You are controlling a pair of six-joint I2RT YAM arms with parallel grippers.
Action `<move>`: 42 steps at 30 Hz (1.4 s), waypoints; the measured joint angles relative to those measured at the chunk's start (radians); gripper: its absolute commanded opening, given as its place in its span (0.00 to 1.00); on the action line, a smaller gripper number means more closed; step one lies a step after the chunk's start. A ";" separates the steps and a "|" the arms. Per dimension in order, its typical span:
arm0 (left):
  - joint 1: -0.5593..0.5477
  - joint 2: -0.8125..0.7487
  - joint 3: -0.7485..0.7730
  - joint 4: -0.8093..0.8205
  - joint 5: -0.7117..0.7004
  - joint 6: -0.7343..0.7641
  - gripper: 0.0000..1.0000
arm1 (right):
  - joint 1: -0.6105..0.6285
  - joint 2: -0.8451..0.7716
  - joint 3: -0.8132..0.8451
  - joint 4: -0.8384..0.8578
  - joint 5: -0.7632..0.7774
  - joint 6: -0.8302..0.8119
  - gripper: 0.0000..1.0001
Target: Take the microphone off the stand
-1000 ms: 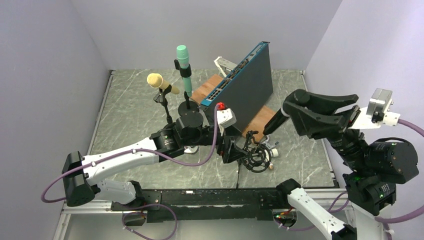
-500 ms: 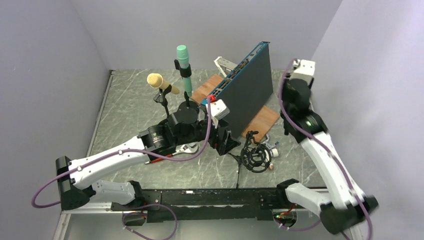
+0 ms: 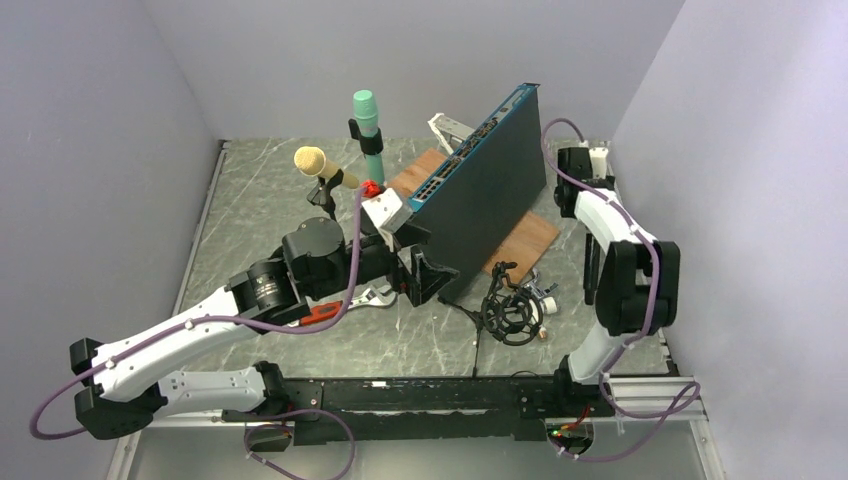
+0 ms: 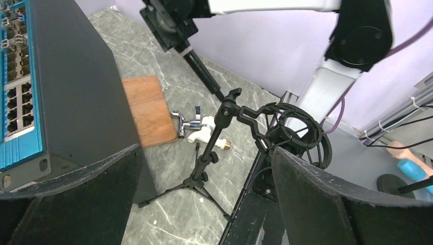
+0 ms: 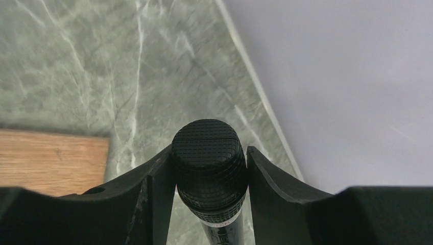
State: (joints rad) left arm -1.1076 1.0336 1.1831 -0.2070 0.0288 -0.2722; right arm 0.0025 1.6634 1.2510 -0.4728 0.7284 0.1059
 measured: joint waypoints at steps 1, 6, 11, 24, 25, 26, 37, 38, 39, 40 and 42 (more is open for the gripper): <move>0.000 -0.005 -0.003 -0.001 -0.002 -0.003 0.99 | -0.003 0.031 0.000 -0.005 -0.009 0.003 0.00; 0.000 -0.011 -0.014 -0.003 -0.009 -0.007 0.99 | -0.035 0.106 -0.001 -0.023 -0.062 0.018 0.00; 0.000 -0.011 -0.018 -0.004 -0.011 -0.008 0.99 | -0.054 0.161 -0.001 -0.016 -0.096 0.019 0.00; 0.000 -0.018 -0.019 -0.009 -0.035 -0.011 0.99 | -0.068 0.249 -0.004 -0.001 -0.157 0.026 0.24; 0.000 -0.017 -0.019 -0.009 -0.035 -0.011 0.99 | -0.070 0.249 -0.004 0.001 -0.163 0.026 0.30; 0.000 -0.015 -0.019 -0.010 -0.035 -0.011 0.99 | -0.072 0.249 -0.005 0.004 -0.169 0.026 0.33; 0.000 0.002 -0.018 -0.024 -0.035 -0.011 0.99 | -0.074 0.249 -0.011 0.011 -0.241 0.026 0.53; 0.000 0.002 -0.018 -0.024 -0.035 -0.011 0.99 | -0.074 0.249 -0.011 0.011 -0.243 0.026 0.54; 0.000 0.002 -0.018 -0.025 -0.035 -0.010 0.99 | -0.074 0.249 -0.011 0.011 -0.247 0.026 0.56; 0.000 0.002 -0.018 -0.025 -0.035 -0.011 0.99 | -0.074 0.249 -0.011 0.011 -0.251 0.026 0.57; 0.000 0.002 -0.018 -0.025 -0.035 -0.010 0.99 | -0.074 0.248 -0.011 0.011 -0.261 0.027 0.61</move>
State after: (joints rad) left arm -1.1076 1.0359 1.1652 -0.2317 -0.0059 -0.2825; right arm -0.0715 1.9114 1.2396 -0.4622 0.4679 0.1326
